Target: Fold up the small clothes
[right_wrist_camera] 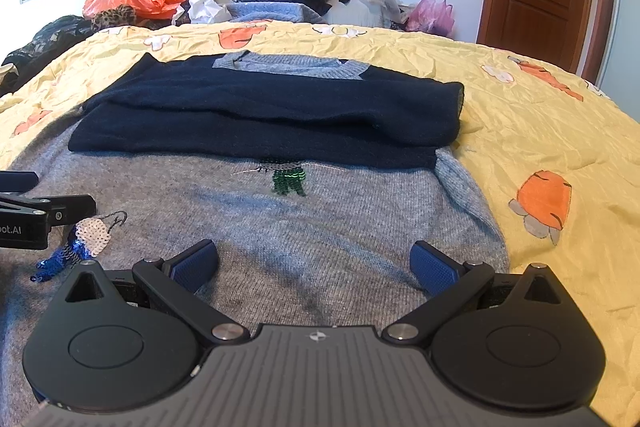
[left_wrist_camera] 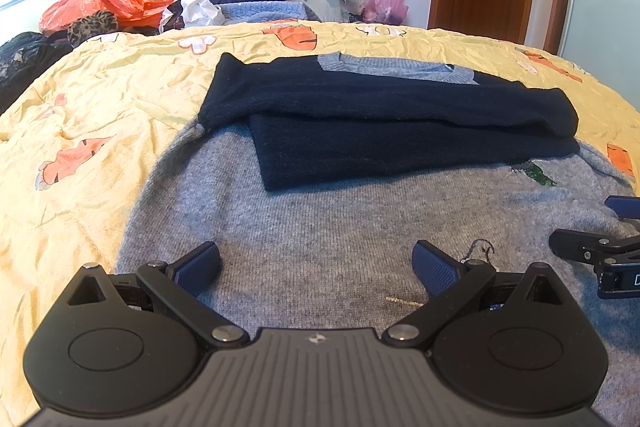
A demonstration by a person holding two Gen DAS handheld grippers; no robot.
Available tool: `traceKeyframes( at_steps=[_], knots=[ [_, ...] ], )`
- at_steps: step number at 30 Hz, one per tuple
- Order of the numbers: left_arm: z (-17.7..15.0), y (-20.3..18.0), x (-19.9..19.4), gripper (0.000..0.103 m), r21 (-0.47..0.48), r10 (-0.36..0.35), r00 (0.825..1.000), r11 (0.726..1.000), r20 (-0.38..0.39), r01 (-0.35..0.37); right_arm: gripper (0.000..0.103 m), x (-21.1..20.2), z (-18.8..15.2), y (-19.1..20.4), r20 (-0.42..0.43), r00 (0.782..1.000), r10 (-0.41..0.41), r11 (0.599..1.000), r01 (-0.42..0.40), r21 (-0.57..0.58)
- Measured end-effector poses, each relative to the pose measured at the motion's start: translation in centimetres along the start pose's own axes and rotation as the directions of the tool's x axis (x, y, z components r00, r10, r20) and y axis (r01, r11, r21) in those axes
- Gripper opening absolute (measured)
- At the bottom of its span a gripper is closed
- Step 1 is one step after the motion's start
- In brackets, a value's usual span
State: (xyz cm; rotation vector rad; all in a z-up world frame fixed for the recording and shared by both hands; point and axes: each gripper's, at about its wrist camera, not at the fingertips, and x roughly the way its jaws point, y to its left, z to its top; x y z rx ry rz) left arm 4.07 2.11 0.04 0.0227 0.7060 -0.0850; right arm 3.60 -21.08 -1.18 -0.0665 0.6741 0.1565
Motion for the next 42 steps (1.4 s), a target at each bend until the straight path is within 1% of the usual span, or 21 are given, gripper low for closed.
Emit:
traceKeyframes(
  at_steps=[20, 23, 25, 26, 28, 30, 32, 33, 34, 35, 36, 38, 39, 40, 41, 42],
  knots=[
    [-0.1, 0.1, -0.1, 0.103, -0.004, 0.000, 1.000, 1.000, 0.002, 0.000, 0.103, -0.1, -0.1, 0.1, 0.002, 1.000, -0.007, 1.000, 0.007, 0.003],
    [0.0, 0.0, -0.3, 0.103, 0.001, 0.009, 1.000, 1.000, -0.007, -0.009, 0.103, -0.3, -0.1, 0.2, -0.001, 1.000, -0.013, 1.000, 0.013, -0.001],
    [-0.1, 0.2, -1.0, 0.103, -0.004, 0.019, 1.000, 1.000, -0.015, -0.019, 0.103, -0.9, -0.3, 0.5, -0.003, 1.000, -0.017, 1.000, 0.017, -0.007],
    [-0.3, 0.5, -1.6, 0.103, -0.005, 0.005, 1.000, 1.000, -0.016, -0.006, 0.103, -1.6, -0.5, 0.6, -0.001, 1.000, -0.005, 1.000, 0.005, -0.009],
    [-1.0, 1.2, -3.1, 0.103, -0.006, -0.018, 1.000, 1.000, -0.019, 0.018, 0.103, -3.1, -1.4, 0.4, -0.001, 0.998, 0.065, 0.998, -0.065, -0.007],
    [-2.0, 2.3, -4.5, 0.103, -0.014, -0.024, 0.999, 1.000, -0.035, 0.023, 0.103, -4.7, -2.4, -0.1, -0.013, 0.991, 0.134, 0.991, -0.134, -0.011],
    [-3.1, 3.8, -5.7, 0.103, -0.041, -0.041, 0.998, 0.998, -0.042, 0.039, 0.103, -6.2, -3.4, -0.9, -0.026, 0.984, 0.175, 0.985, -0.175, 0.002],
    [-3.5, 4.6, -6.2, 0.103, -0.062, -0.058, 0.997, 0.997, -0.046, 0.055, 0.103, -7.1, -3.8, -1.6, -0.020, 0.977, 0.212, 0.977, -0.212, 0.029],
    [-3.9, 5.4, -6.7, 0.103, -0.083, -0.075, 0.996, 0.994, -0.044, 0.071, 0.103, -7.8, -4.0, -2.6, -0.012, 0.964, 0.266, 0.961, -0.264, 0.077],
    [-4.1, 6.1, -7.2, 0.103, -0.102, -0.077, 0.996, 0.992, -0.041, 0.072, 0.103, -8.3, -4.1, -3.9, -0.001, 0.951, 0.311, 0.941, -0.307, 0.140],
    [-4.2, 6.8, -7.5, 0.103, -0.124, -0.077, 0.996, 0.990, -0.045, 0.071, 0.102, -8.8, -4.1, -5.2, 0.008, 0.943, 0.334, 0.921, -0.328, 0.209],
    [-4.2, 8.5, -7.7, 0.103, -0.176, -0.087, 0.995, 0.981, -0.055, 0.076, 0.102, -9.3, -3.9, -8.2, 0.028, 0.942, 0.335, 0.884, -0.324, 0.337],
    [-4.2, 9.4, -7.6, 0.103, -0.209, -0.096, 0.994, 0.975, -0.059, 0.081, 0.102, -9.5, -3.9, -9.8, 0.034, 0.948, 0.318, 0.868, -0.305, 0.392],
    [-4.3, 10.3, -7.5, 0.103, -0.246, -0.117, 0.991, 0.964, -0.059, 0.099, 0.102, -9.6, -3.9, -11.2, 0.034, 0.954, 0.298, 0.852, -0.282, 0.441],
    [-4.3, 11.0, -7.5, 0.103, -0.273, -0.145, 0.989, 0.953, -0.041, 0.128, 0.101, -9.5, -4.0, -12.4, 0.027, 0.958, 0.286, 0.836, -0.263, 0.481],
    [-4.3, 11.4, -7.5, 0.103, -0.294, -0.166, 0.985, 0.944, -0.037, 0.148, 0.097, -9.2, -4.1, -13.3, 0.010, 0.958, 0.287, 0.823, -0.251, 0.510]
  ],
)
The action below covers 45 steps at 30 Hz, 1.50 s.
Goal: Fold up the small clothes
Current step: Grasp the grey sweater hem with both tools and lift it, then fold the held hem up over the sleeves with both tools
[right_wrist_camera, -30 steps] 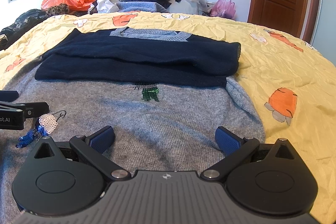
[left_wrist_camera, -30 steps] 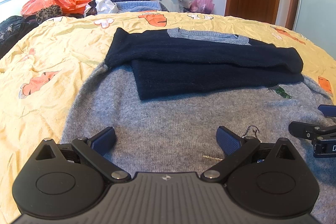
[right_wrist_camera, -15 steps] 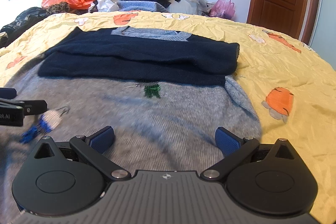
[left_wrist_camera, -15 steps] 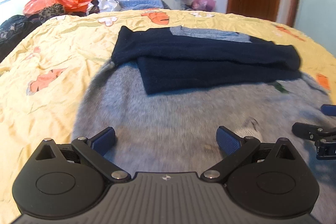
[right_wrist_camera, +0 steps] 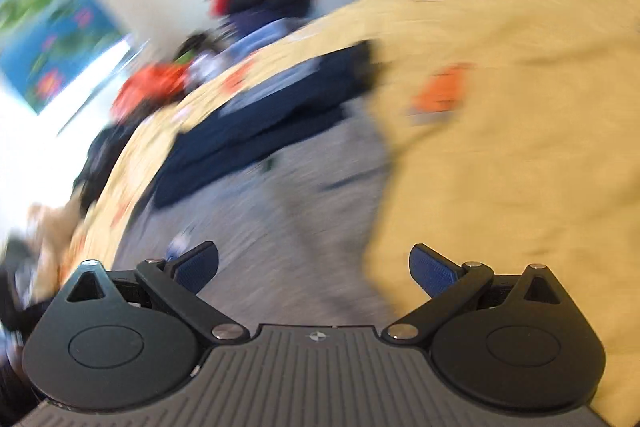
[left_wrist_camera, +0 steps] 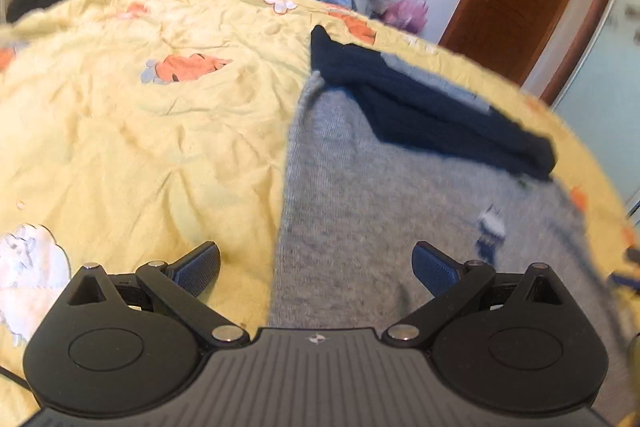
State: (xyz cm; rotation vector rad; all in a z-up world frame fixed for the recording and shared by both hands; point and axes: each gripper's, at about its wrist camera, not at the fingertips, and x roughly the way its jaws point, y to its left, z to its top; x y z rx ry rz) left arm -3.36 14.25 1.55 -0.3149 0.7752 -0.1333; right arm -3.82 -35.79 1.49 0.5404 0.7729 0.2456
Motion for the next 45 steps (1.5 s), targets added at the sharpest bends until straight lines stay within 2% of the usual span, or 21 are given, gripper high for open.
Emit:
traceKeyframes(
  at_steps=[3, 6, 9, 12, 13, 15, 16, 17, 18, 19, 20, 22, 24, 29, 32, 34, 35, 38, 41, 44, 45],
  knots=[
    [0.5, 0.7, 0.1, 0.102, -0.068, -0.092, 0.996, 0.994, -0.014, 0.091, 0.093, 0.7, 0.3, -0.8, -0.066, 0.997, 0.043, 0.999, -0.042, 0.023],
    [0.7, 1.1, 0.5, 0.102, -0.135, -0.204, 0.978, 0.971, -0.035, 0.198, 0.091, 1.7, 0.3, -0.4, -0.132, 0.986, 0.105, 0.994, -0.104, 0.014],
    [0.9, 1.0, 0.8, 0.101, -0.130, -0.203, 0.978, 0.972, -0.040, 0.197, 0.091, 2.6, 1.1, -0.2, -0.140, 0.982, 0.129, 0.992, -0.129, 0.011],
    [1.4, 1.3, 1.0, 0.094, -0.157, -0.207, 0.978, 0.968, -0.040, 0.198, 0.090, 4.1, 3.0, -1.4, -0.114, 0.981, 0.158, 0.985, -0.148, 0.091],
    [1.6, 1.4, 1.2, 0.084, -0.162, -0.206, 0.978, 0.967, -0.042, 0.197, 0.090, 4.8, 3.6, -1.7, -0.110, 0.978, 0.174, 0.980, -0.162, 0.116],
    [1.9, 1.5, 1.8, 0.057, -0.153, -0.167, 0.985, 0.975, -0.047, 0.158, 0.087, 6.1, 4.5, -1.8, -0.108, 0.974, 0.199, 0.974, -0.185, 0.127],
    [2.1, 1.4, 2.0, 0.044, -0.141, -0.136, 0.990, 0.982, -0.047, 0.129, 0.082, 6.7, 4.8, -1.7, -0.107, 0.974, 0.199, 0.975, -0.186, 0.118],
    [2.4, 1.5, 2.2, 0.037, -0.133, -0.117, 0.992, 0.985, -0.052, 0.109, 0.076, 7.1, 5.1, -1.5, -0.111, 0.977, 0.184, 0.979, -0.172, 0.107],
    [2.5, 1.5, 2.3, 0.031, -0.125, -0.098, 0.994, 0.988, -0.057, 0.090, 0.051, 7.7, 5.4, -1.3, -0.130, 0.980, 0.151, 0.986, -0.140, 0.091],
    [2.7, 1.5, 2.5, 0.009, -0.110, -0.062, 0.996, 0.992, -0.064, 0.055, 0.011, 8.2, 5.5, -1.1, -0.160, 0.981, 0.106, 0.993, -0.095, 0.071],
    [2.7, 1.7, 2.6, 0.003, -0.092, -0.023, 0.997, 0.996, -0.070, 0.016, 0.013, 8.3, 5.5, -1.1, -0.159, 0.985, 0.070, 0.997, -0.064, 0.047],
    [2.8, 2.0, 2.1, 0.003, -0.081, -0.004, 0.998, 0.997, -0.061, -0.001, 0.013, 6.8, 5.7, -0.9, -0.092, 0.995, 0.034, 0.999, -0.034, -0.002],
    [2.9, 2.3, 1.3, 0.003, -0.043, 0.047, 0.998, 0.998, -0.041, -0.048, 0.012, 4.7, 6.2, -1.6, -0.014, 0.999, 0.042, 0.999, -0.042, 0.002],
    [2.3, 3.1, 1.3, 0.003, -0.052, 0.037, 0.999, 0.998, -0.032, -0.038, 0.014, 5.6, 5.2, -3.8, -0.061, 0.997, 0.051, 0.997, -0.047, 0.061],
    [1.8, 2.5, 0.7, 0.004, -0.041, -0.015, 0.999, 0.999, -0.043, 0.014, 0.037, 5.3, 4.2, -3.9, -0.044, 0.995, 0.092, 0.989, -0.086, 0.123],
    [1.1, 2.4, -0.2, 0.008, -0.035, -0.057, 0.996, 0.998, -0.071, 0.055, 0.073, 4.1, 3.4, -3.7, -0.040, 0.988, 0.151, 0.980, -0.144, 0.136],
    [0.5, 2.4, -0.6, 0.017, -0.041, -0.079, 0.993, 0.996, -0.087, 0.076, 0.077, 3.5, 2.9, -3.4, -0.057, 0.984, 0.169, 0.978, -0.160, 0.135],
    [-1.4, 3.6, -2.3, 0.039, -0.102, -0.182, 0.979, 0.980, -0.092, 0.172, 0.075, 1.5, 1.2, -3.8, -0.121, 0.972, 0.201, 0.974, -0.185, 0.131],
    [-2.6, 4.7, -3.0, 0.056, -0.204, -0.292, 0.954, 0.940, -0.072, 0.273, 0.074, -0.3, -0.6, -4.9, -0.167, 0.945, 0.282, 0.949, -0.250, 0.192],
    [-2.8, 4.6, -2.2, 0.053, -0.270, -0.364, 0.928, 0.904, -0.080, 0.331, 0.069, -1.1, -2.2, -5.3, -0.213, 0.906, 0.366, 0.919, -0.316, 0.236],
    [-2.8, 4.5, -1.9, 0.043, -0.282, -0.375, 0.923, 0.898, -0.087, 0.338, 0.066, -1.1, -2.5, -5.2, -0.227, 0.894, 0.386, 0.911, -0.330, 0.247]
  ],
)
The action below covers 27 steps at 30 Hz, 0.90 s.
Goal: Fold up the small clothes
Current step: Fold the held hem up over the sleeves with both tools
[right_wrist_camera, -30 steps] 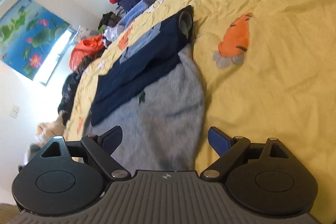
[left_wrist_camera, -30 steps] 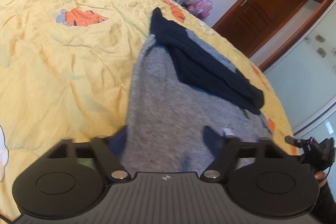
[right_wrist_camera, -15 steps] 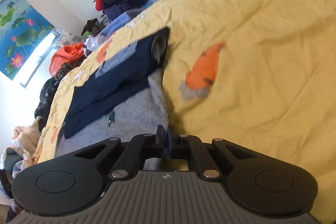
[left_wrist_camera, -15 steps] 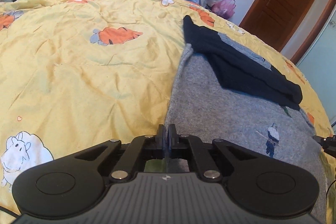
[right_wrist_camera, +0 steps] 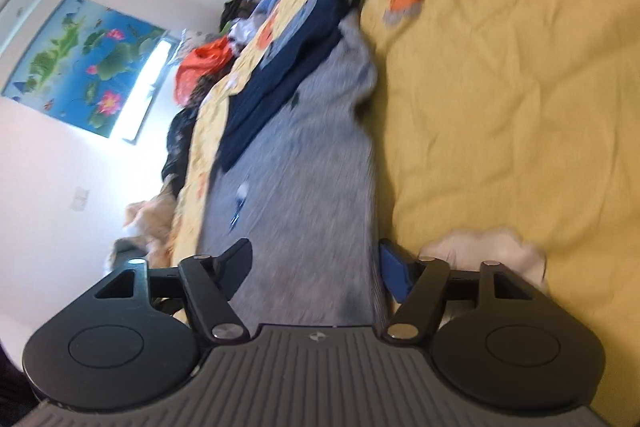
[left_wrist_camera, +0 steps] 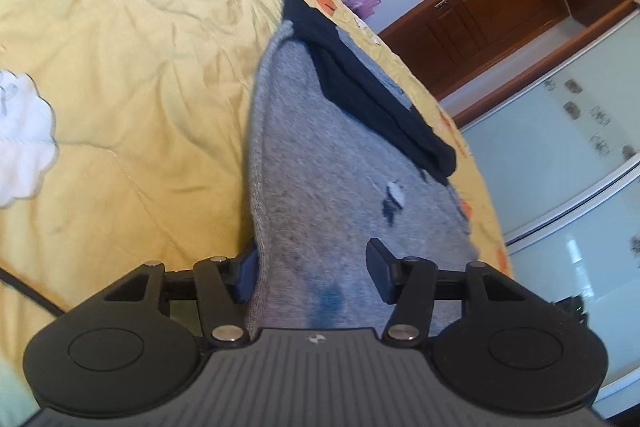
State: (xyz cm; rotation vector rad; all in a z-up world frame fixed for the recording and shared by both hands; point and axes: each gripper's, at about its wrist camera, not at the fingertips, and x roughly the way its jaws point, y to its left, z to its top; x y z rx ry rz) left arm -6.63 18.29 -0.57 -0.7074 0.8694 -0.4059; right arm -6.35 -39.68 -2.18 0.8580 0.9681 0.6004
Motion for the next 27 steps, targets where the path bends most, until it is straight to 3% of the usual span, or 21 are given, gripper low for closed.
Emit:
traceKeyframes(
  at_steps=[1, 2, 5, 6, 7, 9, 11, 15, 17, 19, 21, 25, 27],
  knots=[
    [0.1, 0.1, 0.6, 0.015, -0.012, 0.011, 1.000, 1.000, -0.028, -0.011, 0.063, 0.2, -0.4, 0.2, -0.020, 1.000, 0.011, 1.000, -0.011, 0.000],
    [0.2, 0.3, 1.2, 0.007, -0.022, 0.032, 0.998, 0.999, -0.050, -0.034, 0.062, 0.5, -0.6, 0.4, -0.042, 0.999, 0.012, 1.000, -0.012, -0.007],
    [0.4, 0.5, 1.2, 0.006, -0.035, 0.035, 0.998, 0.999, -0.053, -0.037, 0.042, 1.7, -1.3, 1.3, -0.108, 0.993, -0.040, 0.998, 0.034, -0.050],
    [0.4, 0.2, 0.9, 0.006, -0.016, 0.047, 0.998, 0.999, -0.050, -0.048, 0.022, 2.0, -1.5, 1.4, -0.130, 0.990, -0.060, 0.997, 0.053, -0.056],
    [0.4, -0.2, 0.5, 0.005, 0.007, 0.061, 0.997, 0.998, -0.042, -0.061, 0.017, 2.0, -1.8, 1.6, -0.139, 0.987, -0.081, 0.995, 0.071, -0.072],
    [0.6, -0.8, -0.9, 0.004, 0.060, 0.092, 0.996, 0.994, -0.014, -0.091, 0.017, 1.1, -2.2, 2.2, -0.119, 0.990, -0.072, 0.993, 0.060, -0.098],
    [0.9, -0.6, -2.6, 0.002, 0.091, 0.167, 0.985, 0.981, 0.031, -0.169, 0.016, -0.6, -2.6, 2.7, -0.086, 0.995, -0.059, 0.992, 0.048, -0.119],
    [0.8, 1.4, -3.0, 0.002, 0.044, 0.200, 0.980, 0.979, 0.000, -0.199, 0.011, -0.8, -3.1, 0.7, -0.090, 0.991, -0.103, 0.993, 0.097, -0.066],
    [0.1, 1.5, -2.8, 0.003, 0.045, 0.152, 0.988, 0.988, -0.025, -0.150, 0.020, -1.1, -3.4, 0.3, -0.055, 0.997, -0.062, 0.998, 0.061, -0.030],
    [-0.6, 1.0, -2.6, 0.006, 0.044, 0.105, 0.993, 0.994, -0.053, -0.103, 0.045, -1.5, -3.7, 0.4, -0.037, 0.999, -0.015, 1.000, 0.014, -0.024],
    [-1.3, 1.0, -2.5, 0.015, 0.037, 0.078, 0.993, 0.997, -0.086, -0.075, 0.060, -1.9, -4.1, 0.8, -0.047, 0.998, 0.030, 0.999, -0.032, -0.028],
    [-2.8, 1.3, -2.9, 0.037, -0.013, -0.025, 0.993, 1.000, -0.113, 0.024, 0.063, -1.9, -5.2, 1.5, -0.119, 0.992, 0.032, 0.999, -0.037, -0.038],
    [-3.6, 1.0, -2.9, 0.040, -0.023, -0.056, 0.991, 0.998, -0.125, 0.053, 0.062, -1.6, -6.0, 1.9, -0.154, 0.987, 0.051, 0.998, -0.058, -0.039]
  ],
)
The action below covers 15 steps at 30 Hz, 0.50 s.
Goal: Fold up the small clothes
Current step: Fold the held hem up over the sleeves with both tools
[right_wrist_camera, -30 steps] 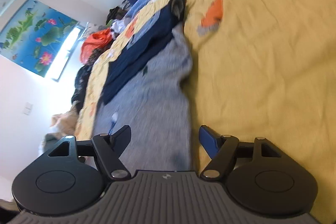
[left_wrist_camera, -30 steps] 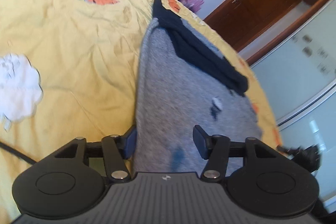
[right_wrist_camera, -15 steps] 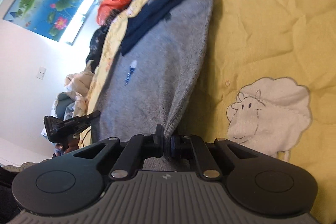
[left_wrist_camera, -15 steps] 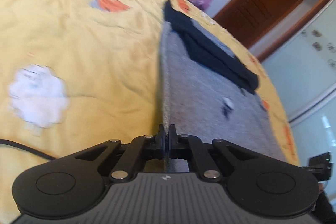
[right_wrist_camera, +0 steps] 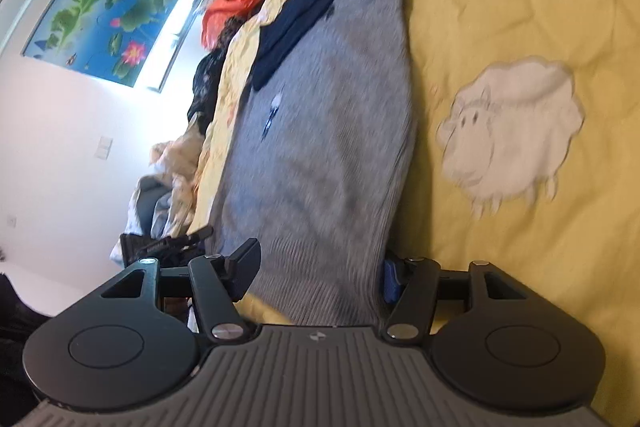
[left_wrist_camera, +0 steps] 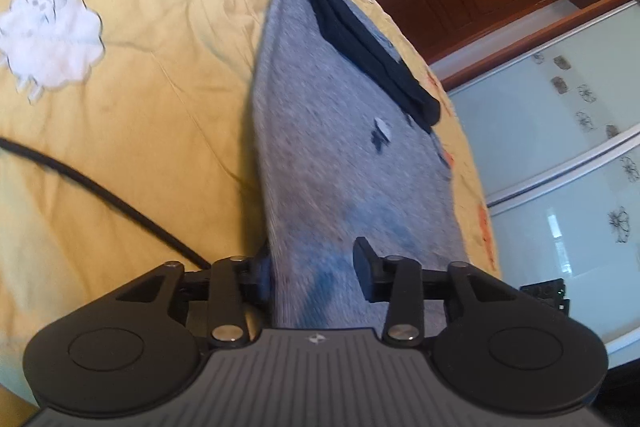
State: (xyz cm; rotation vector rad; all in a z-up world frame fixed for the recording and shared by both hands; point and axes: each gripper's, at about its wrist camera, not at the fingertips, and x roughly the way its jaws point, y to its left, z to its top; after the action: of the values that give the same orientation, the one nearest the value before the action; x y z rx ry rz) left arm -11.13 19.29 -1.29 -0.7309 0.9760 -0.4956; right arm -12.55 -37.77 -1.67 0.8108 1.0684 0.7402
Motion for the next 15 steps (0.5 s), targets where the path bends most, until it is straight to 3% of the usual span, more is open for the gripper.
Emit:
traceKeyframes(
  at_steps=[2, 3, 4, 5, 6, 9, 12, 15],
  knots=[
    [-0.6, -0.4, 0.5, 0.038, 0.004, -0.011, 1.000, 1.000, -0.010, 0.011, 0.059, 0.6, -0.7, 0.2, -0.022, 1.000, 0.018, 1.000, -0.018, -0.001],
    [-0.7, -0.7, 0.8, 0.034, 0.009, -0.005, 1.000, 1.000, -0.017, 0.005, 0.049, 1.1, -0.9, 0.2, -0.033, 0.999, 0.017, 1.000, -0.017, 0.005],
    [-0.8, -1.1, 1.2, 0.009, 0.022, 0.018, 0.999, 1.000, -0.036, -0.018, 0.031, 1.7, -1.2, 0.2, -0.052, 0.999, 0.002, 1.000, -0.001, 0.005],
    [-0.9, -1.3, 1.8, 0.005, 0.039, 0.061, 0.997, 0.998, -0.054, -0.059, 0.020, 2.3, -1.4, 0.2, -0.075, 0.997, -0.020, 1.000, 0.020, -0.005],
    [-1.0, -1.5, 1.7, 0.004, 0.047, 0.067, 0.997, 0.997, -0.044, -0.065, 0.015, 2.6, -1.7, 0.3, -0.088, 0.995, -0.036, 0.999, 0.034, -0.020],
    [-0.6, -1.6, -0.4, 0.004, 0.105, 0.159, 0.987, 0.981, 0.014, -0.160, 0.015, 1.7, -2.5, 0.9, -0.066, 0.998, -0.014, 0.999, 0.011, -0.042],
    [0.3, -0.1, -3.8, 0.004, 0.079, 0.190, 0.979, 0.978, 0.071, -0.196, 0.015, 0.3, -3.2, 0.8, -0.049, 0.998, -0.028, 0.999, 0.026, -0.043],
    [0.3, 0.1, -4.3, 0.004, 0.081, 0.170, 0.983, 0.981, 0.068, -0.175, 0.015, 0.4, -3.4, -0.5, -0.033, 0.999, -0.020, 1.000, 0.019, -0.005]
  ],
)
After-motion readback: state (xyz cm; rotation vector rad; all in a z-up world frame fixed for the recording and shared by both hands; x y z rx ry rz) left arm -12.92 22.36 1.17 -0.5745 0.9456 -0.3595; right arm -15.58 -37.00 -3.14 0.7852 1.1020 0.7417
